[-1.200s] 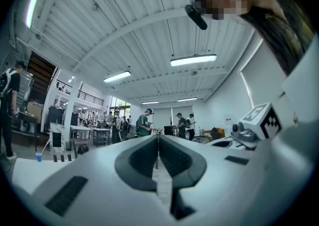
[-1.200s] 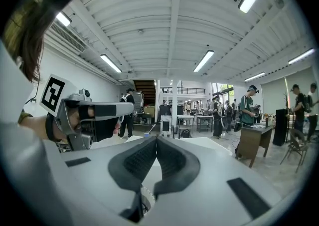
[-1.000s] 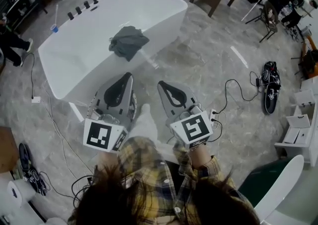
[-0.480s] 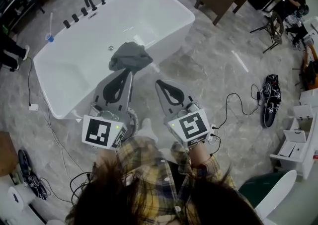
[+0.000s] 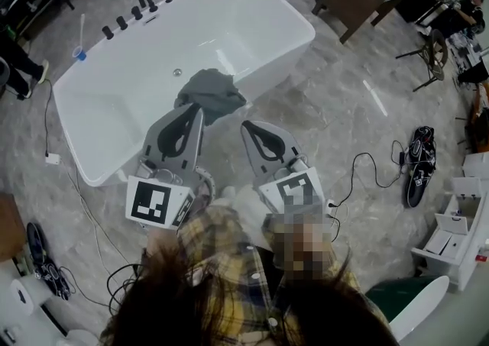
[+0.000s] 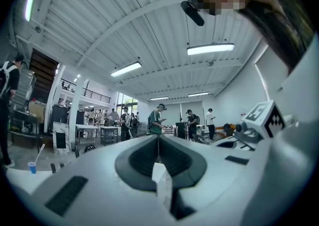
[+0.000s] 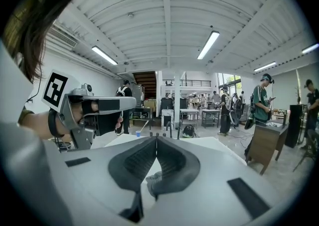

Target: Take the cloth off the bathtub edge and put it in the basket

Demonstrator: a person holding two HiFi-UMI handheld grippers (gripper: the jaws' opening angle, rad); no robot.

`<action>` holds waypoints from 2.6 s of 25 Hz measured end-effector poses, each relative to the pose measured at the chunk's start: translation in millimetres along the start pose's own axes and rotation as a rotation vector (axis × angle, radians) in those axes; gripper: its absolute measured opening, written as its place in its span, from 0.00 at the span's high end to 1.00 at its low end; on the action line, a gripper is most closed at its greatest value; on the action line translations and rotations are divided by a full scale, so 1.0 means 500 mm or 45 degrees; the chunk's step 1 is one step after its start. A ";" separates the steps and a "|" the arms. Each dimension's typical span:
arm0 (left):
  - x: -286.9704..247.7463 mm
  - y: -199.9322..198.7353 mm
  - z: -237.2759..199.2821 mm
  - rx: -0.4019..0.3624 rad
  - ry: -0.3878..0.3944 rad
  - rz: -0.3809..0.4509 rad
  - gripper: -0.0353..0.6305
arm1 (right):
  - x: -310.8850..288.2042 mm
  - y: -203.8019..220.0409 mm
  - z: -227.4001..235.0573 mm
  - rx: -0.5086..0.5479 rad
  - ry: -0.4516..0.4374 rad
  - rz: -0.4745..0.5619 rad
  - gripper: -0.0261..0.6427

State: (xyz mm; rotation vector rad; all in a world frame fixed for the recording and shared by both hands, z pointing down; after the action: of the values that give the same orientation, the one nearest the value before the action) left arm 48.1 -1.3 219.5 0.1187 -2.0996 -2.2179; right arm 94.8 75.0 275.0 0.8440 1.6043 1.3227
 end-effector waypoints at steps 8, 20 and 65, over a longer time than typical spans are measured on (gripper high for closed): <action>-0.041 0.022 -0.065 -0.012 -0.111 -0.032 0.92 | -0.097 -0.003 0.051 0.021 -0.090 0.009 0.94; -0.162 0.028 -0.242 0.025 -0.466 -0.062 0.92 | -0.353 -0.039 0.119 0.084 -0.468 -0.028 0.94; -0.130 0.207 -0.326 0.308 -1.097 -0.178 0.92 | -0.563 0.066 0.030 0.246 -1.153 -0.178 0.94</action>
State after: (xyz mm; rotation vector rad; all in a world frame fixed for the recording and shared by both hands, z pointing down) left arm 132.2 -161.3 313.7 -0.8477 -2.8212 -2.3245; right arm 218.8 -165.0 362.3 1.1959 1.0304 0.5334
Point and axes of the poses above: the fingertips, and each gripper's own axes: x backward along the fingers, z to its right, y out of its underside, the point moved 1 cm from there along x, backward along the fingers, and after that the axes turned 13 degrees about y, right-handed, at the moved point
